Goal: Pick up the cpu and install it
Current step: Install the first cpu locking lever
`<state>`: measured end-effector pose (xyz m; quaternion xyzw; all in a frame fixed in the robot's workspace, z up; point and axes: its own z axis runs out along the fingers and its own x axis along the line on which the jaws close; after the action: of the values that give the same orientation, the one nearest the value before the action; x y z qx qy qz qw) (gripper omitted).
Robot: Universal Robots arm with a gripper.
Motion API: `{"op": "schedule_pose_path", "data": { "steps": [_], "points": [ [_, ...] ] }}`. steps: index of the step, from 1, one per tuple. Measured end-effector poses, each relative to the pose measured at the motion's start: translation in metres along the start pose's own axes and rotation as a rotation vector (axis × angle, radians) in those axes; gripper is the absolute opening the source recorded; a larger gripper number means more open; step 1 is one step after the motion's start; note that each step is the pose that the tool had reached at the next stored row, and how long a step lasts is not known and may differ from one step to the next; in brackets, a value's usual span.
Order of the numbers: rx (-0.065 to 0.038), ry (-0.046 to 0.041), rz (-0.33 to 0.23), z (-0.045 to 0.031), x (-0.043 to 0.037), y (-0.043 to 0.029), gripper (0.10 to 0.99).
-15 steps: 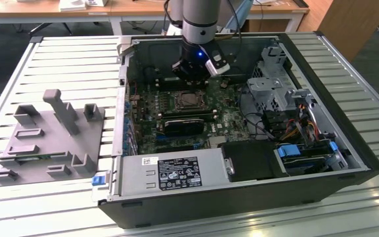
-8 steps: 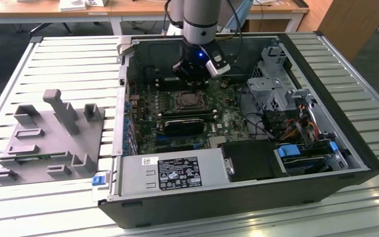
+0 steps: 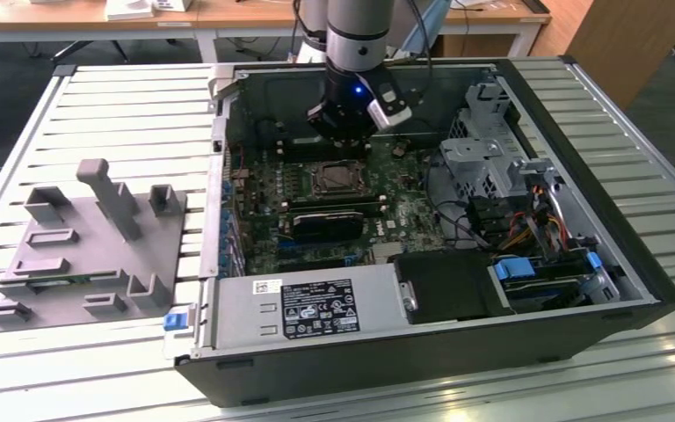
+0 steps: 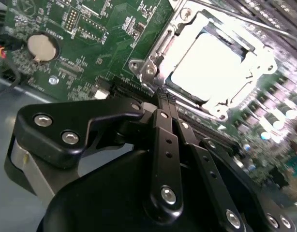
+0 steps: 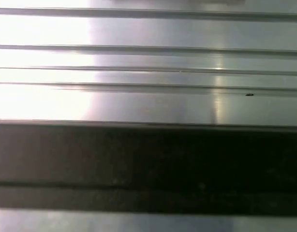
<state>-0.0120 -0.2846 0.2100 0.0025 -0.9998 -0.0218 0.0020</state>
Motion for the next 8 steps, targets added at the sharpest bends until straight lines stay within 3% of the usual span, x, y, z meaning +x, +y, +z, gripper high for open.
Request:
{"op": "schedule_pose_path", "data": {
  "steps": [2,8],
  "points": [
    [0.0,0.0,0.0,-0.0042,0.0,0.0002,0.106],
    [0.0,0.0,0.0,-0.0045,0.0001,-0.003,0.106]
  ]
}}
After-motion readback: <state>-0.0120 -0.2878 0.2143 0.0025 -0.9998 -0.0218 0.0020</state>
